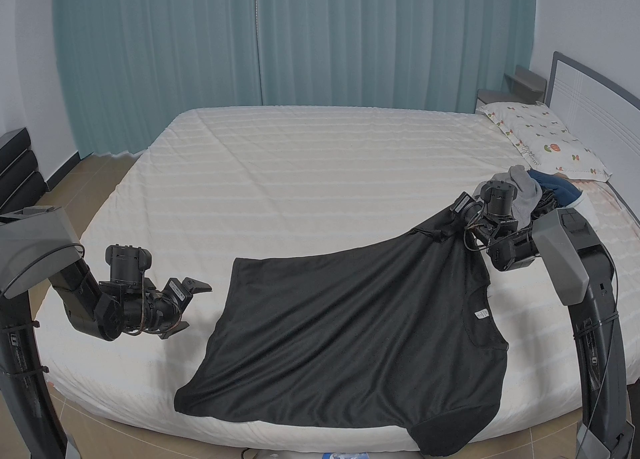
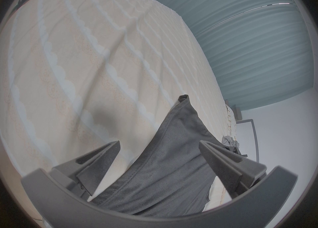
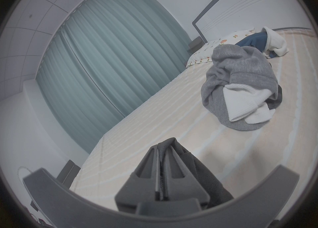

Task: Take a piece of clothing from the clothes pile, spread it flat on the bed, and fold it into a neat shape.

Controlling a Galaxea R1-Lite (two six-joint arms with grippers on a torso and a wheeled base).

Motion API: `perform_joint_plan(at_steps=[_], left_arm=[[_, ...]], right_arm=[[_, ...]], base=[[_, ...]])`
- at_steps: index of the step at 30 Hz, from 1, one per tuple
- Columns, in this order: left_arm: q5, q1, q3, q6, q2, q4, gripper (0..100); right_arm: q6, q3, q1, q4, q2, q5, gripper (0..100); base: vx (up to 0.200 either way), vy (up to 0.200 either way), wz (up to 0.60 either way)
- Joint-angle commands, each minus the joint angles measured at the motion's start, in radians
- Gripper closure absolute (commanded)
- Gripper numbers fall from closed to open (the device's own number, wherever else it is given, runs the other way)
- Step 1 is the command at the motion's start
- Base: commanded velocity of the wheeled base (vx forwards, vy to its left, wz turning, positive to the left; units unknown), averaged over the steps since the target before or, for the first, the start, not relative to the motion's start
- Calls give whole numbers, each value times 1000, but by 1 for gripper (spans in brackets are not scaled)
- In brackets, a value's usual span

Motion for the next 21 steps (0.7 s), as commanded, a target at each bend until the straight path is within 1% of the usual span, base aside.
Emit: perform_joint_plan(at_steps=[1, 2, 7, 10, 11, 12, 13, 15, 19, 21], left_arm=[[0, -4, 1, 0, 1, 0, 0], [0, -4, 1, 0, 3, 0, 0], [0, -5, 1, 0, 3, 0, 0], [0, -5, 1, 2, 3, 0, 0], [0, -5, 1, 2, 3, 0, 0], [0, -5, 1, 0, 3, 0, 0], [0, -5, 1, 2, 3, 1, 0], [0, -5, 1, 2, 3, 1, 0], [0, -5, 1, 2, 3, 1, 0], [0, -5, 1, 0, 3, 1, 0]], right_arm=[[-7, -28, -2, 0, 65, 1, 100], [-8, -28, -2, -2, 73, 1, 0], [-7, -15, -10, 7, 64, 7, 0], [1, 28, -22, 13, 16, 14, 0], [1, 94, -30, 13, -22, 36, 0], [1, 104, -33, 13, -28, 42, 0], [1, 167, -40, 15, -67, 88, 0], [1, 225, -48, 15, -102, 123, 0], [12, 308, -49, 15, -157, 166, 0], [24, 336, -37, 20, -174, 169, 0]], base=[[0, 0, 0], [0, 0, 0], [0, 0, 0], [0, 0, 0], [0, 0, 0], [0, 0, 0], [0, 0, 0], [0, 0, 0], [0, 0, 0], [0, 0, 0]])
